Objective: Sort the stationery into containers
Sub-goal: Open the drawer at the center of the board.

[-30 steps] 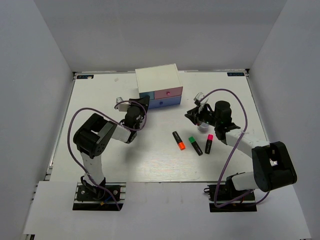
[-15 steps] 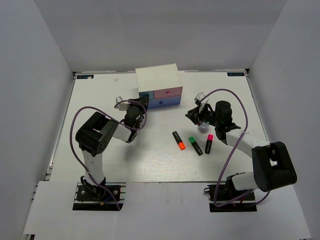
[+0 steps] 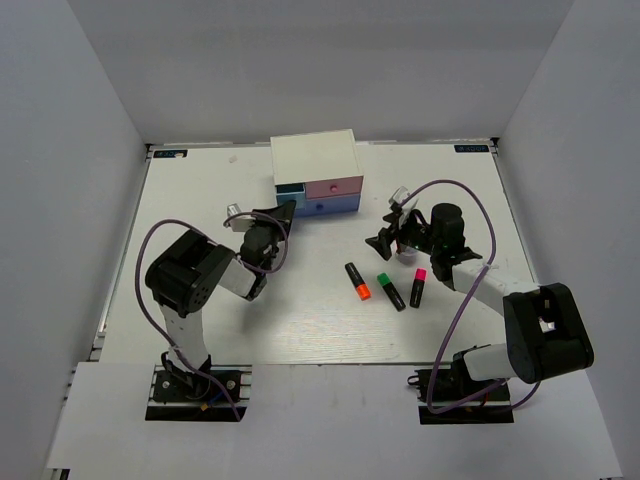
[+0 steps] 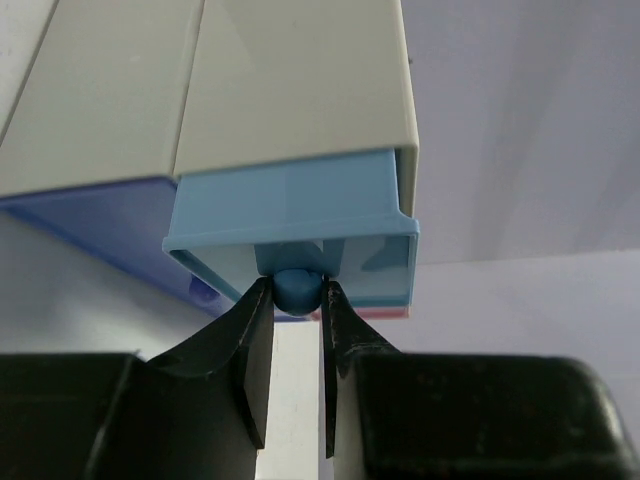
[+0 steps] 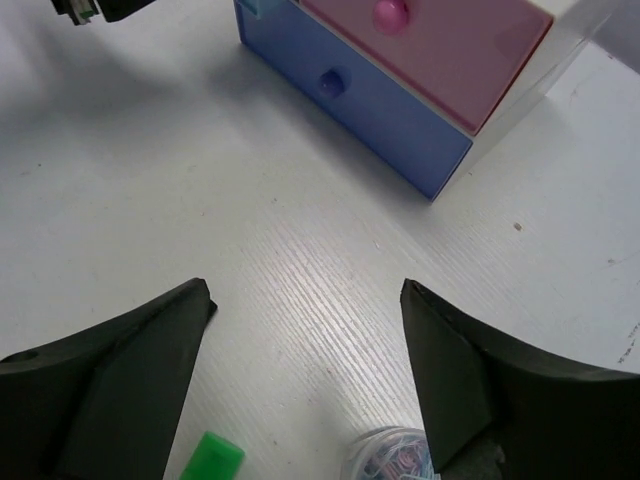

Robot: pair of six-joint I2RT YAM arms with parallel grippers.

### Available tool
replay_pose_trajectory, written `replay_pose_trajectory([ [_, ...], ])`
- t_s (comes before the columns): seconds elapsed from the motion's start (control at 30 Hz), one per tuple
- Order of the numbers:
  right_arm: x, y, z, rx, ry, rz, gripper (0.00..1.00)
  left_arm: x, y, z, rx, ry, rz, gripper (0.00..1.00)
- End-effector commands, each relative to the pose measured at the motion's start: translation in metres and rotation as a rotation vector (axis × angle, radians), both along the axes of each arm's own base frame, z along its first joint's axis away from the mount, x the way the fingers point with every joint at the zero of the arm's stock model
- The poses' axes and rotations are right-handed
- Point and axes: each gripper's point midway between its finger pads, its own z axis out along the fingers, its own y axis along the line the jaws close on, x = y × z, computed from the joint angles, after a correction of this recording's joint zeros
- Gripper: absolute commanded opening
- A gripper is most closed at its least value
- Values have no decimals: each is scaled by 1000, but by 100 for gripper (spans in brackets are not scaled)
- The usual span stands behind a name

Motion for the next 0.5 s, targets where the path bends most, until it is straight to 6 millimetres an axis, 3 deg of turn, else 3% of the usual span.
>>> replay_pose_trajectory([
  [0.0,2,-1,14,10,-62,5,84,-17,8,-7,27,26,-15,1],
  [0.17,7,-5,20,10,-88,-20,85,-33,12,1,20,15,-38,0],
  [0.47,18,-14,28,17,-77,-66,56,-56,5,-2,28,36,-126,0],
])
